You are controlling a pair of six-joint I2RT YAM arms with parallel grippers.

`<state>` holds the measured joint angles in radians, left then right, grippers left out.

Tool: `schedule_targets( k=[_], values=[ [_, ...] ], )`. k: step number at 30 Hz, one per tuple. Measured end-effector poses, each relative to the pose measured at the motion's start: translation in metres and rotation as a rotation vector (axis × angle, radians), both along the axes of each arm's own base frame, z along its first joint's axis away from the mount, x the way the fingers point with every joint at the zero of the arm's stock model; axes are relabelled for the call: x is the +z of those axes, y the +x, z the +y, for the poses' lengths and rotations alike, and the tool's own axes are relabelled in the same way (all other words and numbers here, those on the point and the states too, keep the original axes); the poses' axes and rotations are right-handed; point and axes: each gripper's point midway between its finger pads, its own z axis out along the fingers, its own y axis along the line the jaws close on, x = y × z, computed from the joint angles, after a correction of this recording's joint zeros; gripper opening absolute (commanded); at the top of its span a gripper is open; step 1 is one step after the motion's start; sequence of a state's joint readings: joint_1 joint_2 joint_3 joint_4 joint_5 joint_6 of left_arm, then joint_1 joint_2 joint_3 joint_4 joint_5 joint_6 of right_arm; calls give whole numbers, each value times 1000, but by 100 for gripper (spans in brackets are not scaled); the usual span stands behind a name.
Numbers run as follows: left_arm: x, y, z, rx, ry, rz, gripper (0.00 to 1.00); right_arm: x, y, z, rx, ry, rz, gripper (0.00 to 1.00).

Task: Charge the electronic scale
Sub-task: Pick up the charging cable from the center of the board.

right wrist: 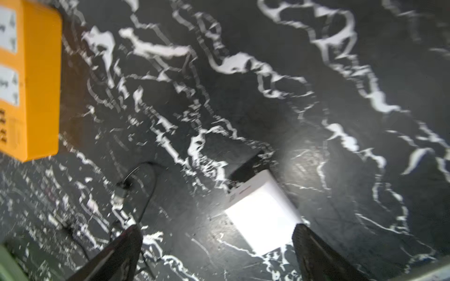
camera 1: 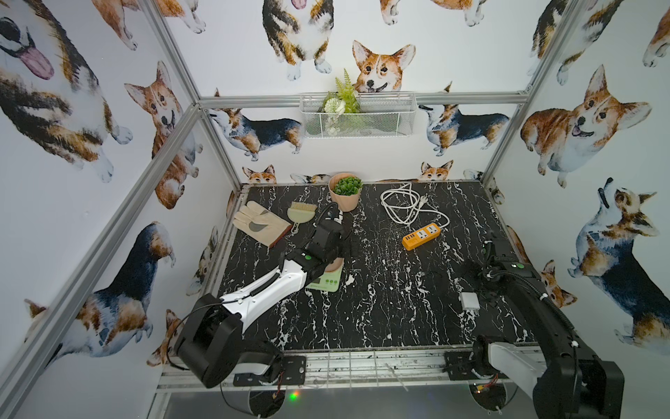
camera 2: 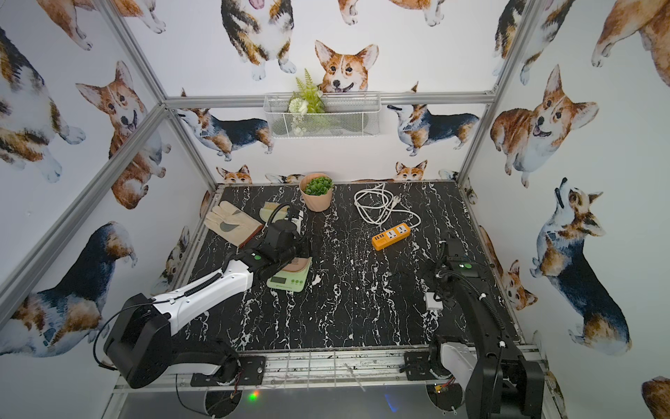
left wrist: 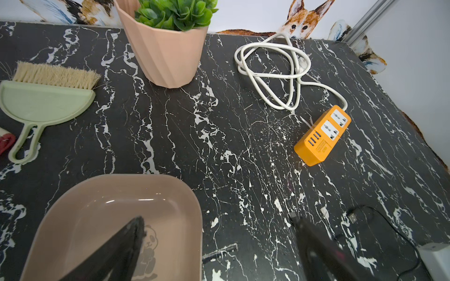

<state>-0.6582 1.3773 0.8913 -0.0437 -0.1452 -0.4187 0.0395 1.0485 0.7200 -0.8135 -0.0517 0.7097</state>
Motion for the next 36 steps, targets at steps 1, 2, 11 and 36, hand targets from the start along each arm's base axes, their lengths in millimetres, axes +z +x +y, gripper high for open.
schedule_targets(
  k=[1,2,11,36],
  values=[
    [-1,-1,-2,-7,1,3,100,4,6,10,45,1,0,100],
    [-3,-2,-5,-16,4,10,100,8,14,22,92,4,1,100],
    [-4,-12,-20,-66,-18,34,100,11,60,85,402,-74,52,86],
    [2,-24,-46,-143,-68,86,100,-71,50,56,393,11,248,0]
  ],
)
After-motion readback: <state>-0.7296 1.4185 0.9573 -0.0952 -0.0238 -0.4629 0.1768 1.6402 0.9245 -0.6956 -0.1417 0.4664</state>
